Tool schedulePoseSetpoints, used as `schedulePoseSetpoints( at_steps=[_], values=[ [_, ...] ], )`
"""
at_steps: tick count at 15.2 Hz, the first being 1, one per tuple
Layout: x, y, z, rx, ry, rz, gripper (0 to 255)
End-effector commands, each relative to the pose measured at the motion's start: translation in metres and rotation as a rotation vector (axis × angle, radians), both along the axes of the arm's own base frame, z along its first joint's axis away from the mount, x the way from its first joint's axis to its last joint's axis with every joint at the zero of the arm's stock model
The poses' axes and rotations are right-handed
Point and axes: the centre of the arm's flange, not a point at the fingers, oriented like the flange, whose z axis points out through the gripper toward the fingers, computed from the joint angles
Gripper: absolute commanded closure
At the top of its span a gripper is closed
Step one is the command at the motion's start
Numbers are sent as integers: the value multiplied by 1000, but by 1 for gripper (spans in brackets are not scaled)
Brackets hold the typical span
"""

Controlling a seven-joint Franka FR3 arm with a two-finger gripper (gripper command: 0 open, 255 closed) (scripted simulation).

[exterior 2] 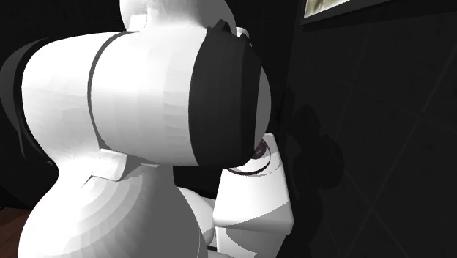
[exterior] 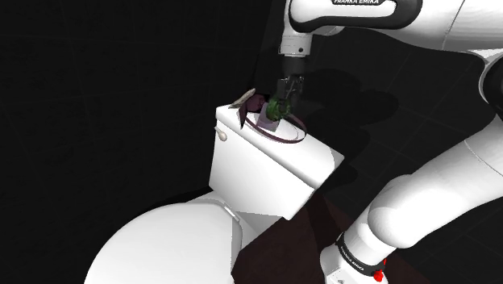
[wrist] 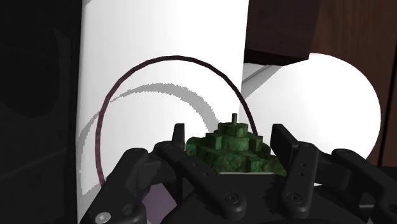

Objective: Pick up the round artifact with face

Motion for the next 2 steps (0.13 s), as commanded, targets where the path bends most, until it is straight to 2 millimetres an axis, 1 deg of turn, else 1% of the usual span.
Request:
schedulePoseSetpoints(
  at_steps=[1, 2],
  values=[
    [1, 0, 7, 0, 0, 0, 255],
    [1, 0, 7, 0, 0, 0, 255]
  ],
)
